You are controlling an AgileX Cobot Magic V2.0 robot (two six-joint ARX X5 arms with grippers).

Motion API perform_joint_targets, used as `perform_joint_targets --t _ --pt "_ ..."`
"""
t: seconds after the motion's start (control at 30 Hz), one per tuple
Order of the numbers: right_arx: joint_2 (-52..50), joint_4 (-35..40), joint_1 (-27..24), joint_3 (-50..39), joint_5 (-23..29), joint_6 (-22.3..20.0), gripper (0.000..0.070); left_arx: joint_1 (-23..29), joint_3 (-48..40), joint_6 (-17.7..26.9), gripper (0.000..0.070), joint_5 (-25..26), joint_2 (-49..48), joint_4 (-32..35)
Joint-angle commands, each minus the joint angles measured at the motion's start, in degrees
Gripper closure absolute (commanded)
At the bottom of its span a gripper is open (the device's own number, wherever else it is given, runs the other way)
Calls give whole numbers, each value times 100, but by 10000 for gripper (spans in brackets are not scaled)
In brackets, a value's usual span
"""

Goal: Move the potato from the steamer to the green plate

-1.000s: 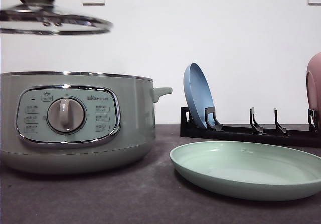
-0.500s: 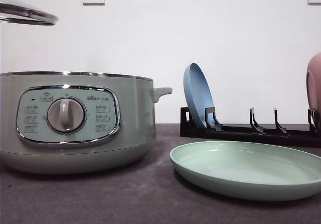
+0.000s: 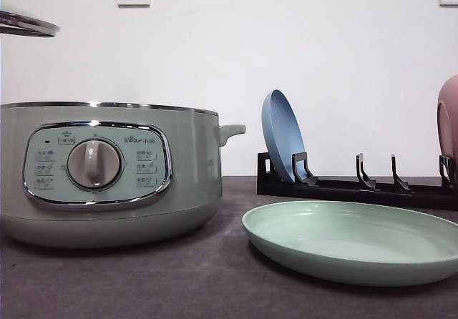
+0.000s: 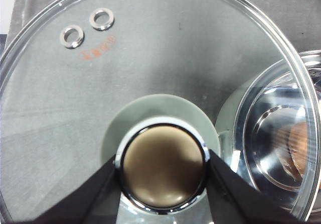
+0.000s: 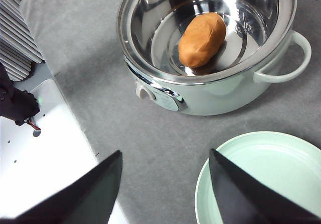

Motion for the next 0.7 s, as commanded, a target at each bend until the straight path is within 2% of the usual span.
perform_joint_targets --t 0.0,0.2,0.27,0.5,0.67 --pt "118 116 26 92 3 107 358 4 177 68 700 -13 0 216" --pt "393 417 42 304 7 252 279 4 177 63 700 -13 0 214" --pt "634 404 42 557 6 251 279 4 177 64 700 -13 0 217" --pt "1958 165 158 1983 33 231 270 4 177 63 700 -13 0 225" --pt "3024 147 388 3014 316 228 210 4 177 63 700 -13 0 225"
